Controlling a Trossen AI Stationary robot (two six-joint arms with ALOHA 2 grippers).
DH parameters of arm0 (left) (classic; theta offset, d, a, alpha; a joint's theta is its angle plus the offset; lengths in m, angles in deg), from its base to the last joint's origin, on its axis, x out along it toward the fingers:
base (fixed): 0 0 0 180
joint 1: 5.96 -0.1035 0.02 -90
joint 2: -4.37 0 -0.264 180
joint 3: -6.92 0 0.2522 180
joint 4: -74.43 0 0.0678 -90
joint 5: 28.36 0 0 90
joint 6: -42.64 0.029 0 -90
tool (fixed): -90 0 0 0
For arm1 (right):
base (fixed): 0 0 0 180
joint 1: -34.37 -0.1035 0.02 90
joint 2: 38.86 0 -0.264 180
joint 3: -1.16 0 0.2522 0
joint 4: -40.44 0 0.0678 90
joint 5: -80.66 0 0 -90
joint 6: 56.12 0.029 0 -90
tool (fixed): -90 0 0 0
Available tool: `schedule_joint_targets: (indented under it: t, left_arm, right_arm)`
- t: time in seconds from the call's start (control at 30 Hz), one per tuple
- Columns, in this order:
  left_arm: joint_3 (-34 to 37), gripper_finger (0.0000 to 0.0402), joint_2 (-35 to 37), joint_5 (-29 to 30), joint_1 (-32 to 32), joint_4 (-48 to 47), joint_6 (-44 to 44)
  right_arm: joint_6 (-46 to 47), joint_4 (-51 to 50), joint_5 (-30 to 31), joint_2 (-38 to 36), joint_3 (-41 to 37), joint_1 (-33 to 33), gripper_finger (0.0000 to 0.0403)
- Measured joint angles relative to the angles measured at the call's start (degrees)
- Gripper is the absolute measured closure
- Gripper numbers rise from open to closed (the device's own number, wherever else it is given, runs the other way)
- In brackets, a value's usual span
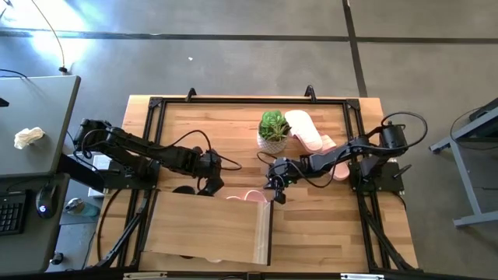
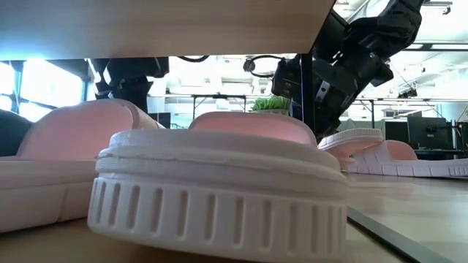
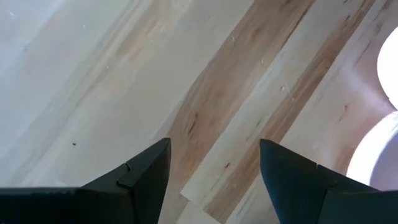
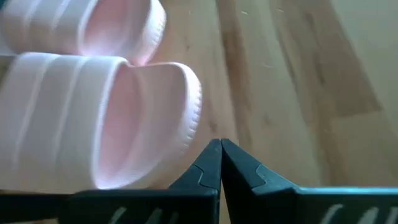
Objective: Pick and place slides into the shelf
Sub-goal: Put the pink slide on the shelf
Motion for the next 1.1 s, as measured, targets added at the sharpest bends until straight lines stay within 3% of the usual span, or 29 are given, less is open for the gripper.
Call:
schedule_joint_targets:
  t: [0.33,0.57,0.8,0.97,1.1]
  left_arm:
    - [-2.1,0.0172,0.0,0.9,-3.1,0.2,3.8]
    - [-7.8,0.0172,0.0,-0.5,-6.5,0.2,10.4]
    - [-13.7,0.0172,0.0,-9.2,-11.4,0.2,12.1]
    - [-15.4,0.0172,0.0,-19.8,-15.4,0.5,12.8]
    - [-15.4,0.0172,0.0,-28.9,-18.3,0.7,14.8]
  right_arm:
    - [-1.2,-9.5,8.9,-8.2,0.0,0.3,0.0403]
    - [0.0,-18.5,11.0,-16.1,0.0,2.1,0.0403]
    - [-0.3,-26.1,12.6,-26.9,0.0,4.0,0.0403]
    - [-0.5,-37.6,15.1,-36.4,0.0,4.2,0.0403]
    - [-0.6,-47.4,21.2,-43.5,0.0,2.3,0.0403]
